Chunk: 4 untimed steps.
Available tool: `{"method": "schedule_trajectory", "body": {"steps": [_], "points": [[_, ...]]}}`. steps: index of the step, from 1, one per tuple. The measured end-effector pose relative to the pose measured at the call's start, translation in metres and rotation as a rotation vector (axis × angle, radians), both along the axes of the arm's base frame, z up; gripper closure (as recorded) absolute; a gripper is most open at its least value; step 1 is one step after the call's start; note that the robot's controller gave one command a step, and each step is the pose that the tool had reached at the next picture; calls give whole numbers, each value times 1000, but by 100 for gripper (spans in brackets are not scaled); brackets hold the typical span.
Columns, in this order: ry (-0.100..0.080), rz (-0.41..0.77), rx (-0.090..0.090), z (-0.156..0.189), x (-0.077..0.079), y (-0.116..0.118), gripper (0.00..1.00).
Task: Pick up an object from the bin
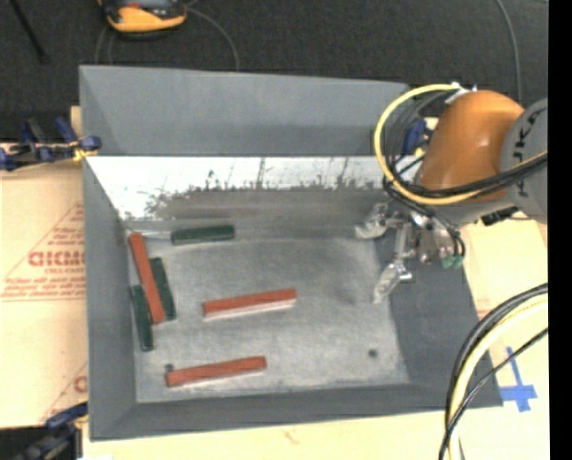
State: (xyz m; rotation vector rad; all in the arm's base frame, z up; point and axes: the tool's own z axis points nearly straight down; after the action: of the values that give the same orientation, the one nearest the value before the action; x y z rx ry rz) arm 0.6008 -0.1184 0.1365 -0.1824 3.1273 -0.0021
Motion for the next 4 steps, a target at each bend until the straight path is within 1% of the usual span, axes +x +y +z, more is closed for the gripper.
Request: {"method": "schedule_trajectory", "body": {"steps": [1, 2, 3, 4], "points": [[5, -49, 1, -17, 25, 61, 0], [3, 13, 4, -33, 22, 87, 0], [18, 18, -2, -57, 24, 153, 100], [18, 19, -2, -57, 24, 154, 100]]}}
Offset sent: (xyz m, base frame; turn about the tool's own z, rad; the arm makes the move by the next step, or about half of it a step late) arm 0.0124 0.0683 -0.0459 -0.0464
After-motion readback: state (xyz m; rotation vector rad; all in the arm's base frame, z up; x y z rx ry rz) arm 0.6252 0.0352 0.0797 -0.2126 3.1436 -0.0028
